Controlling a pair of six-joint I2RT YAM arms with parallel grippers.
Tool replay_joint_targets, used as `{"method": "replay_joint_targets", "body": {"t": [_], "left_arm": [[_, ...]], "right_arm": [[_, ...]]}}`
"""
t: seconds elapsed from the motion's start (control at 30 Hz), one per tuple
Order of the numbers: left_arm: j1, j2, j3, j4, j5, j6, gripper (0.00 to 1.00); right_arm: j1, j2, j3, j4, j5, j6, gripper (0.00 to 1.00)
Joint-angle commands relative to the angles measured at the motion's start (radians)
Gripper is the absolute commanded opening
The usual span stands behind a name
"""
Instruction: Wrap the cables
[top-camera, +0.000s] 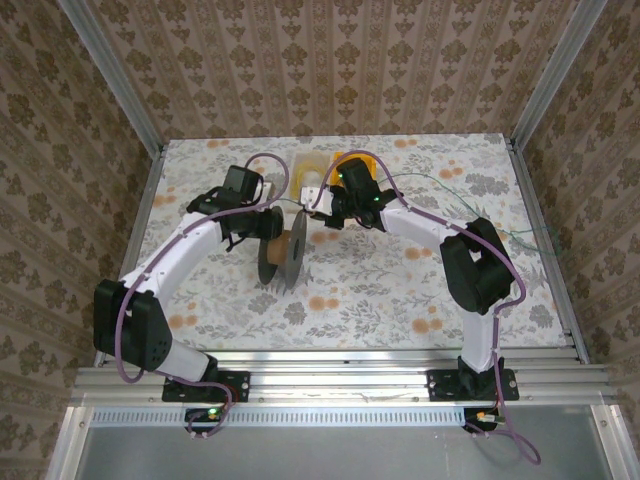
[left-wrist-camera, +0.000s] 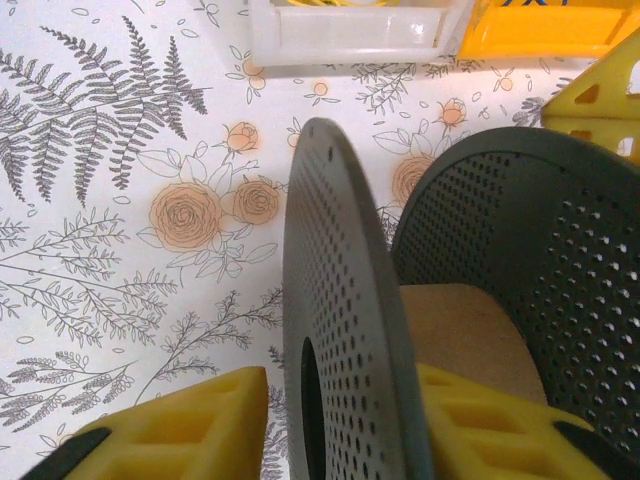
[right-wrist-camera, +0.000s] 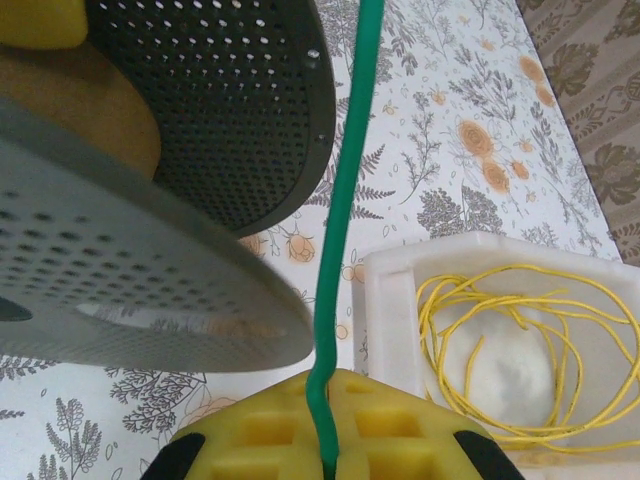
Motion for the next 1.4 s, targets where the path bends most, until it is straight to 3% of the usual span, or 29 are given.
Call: {"method": "replay_joint_targets", "body": {"t": [0.0, 0.43, 0.77, 1.13, 1.37], "left_arm": [[-0.007, 0.014, 0.041, -0.031, -0.018, 0.008, 0.33], [-0.013, 0.035, 0.063, -0.051, -0.018, 0.020, 0.00], [-0.014, 0.023, 0.062, -0.059, 0.007, 0.050, 0.00], [0.003, -0.107, 0.141, -0.196, 0.049, 0.167, 0.00], [0.010, -0.154, 0.170, -0.222, 0.080, 0.182, 0.00]], "right_arm": [[0.003, 0.008, 0.030, -0.021, -0.023, 0.008, 0.00], [0.001, 0.005, 0.028, -0.026, -0.024, 0.007, 0.00], [-0.025, 0.007, 0.016, -0.011, -0.020, 0.030, 0.00], [-0.128, 0.024, 0.086, -0.036, -0.047, 0.050, 0.00], [-0.144, 0.045, 0.133, -0.064, -0.060, 0.053, 0.00]]}}
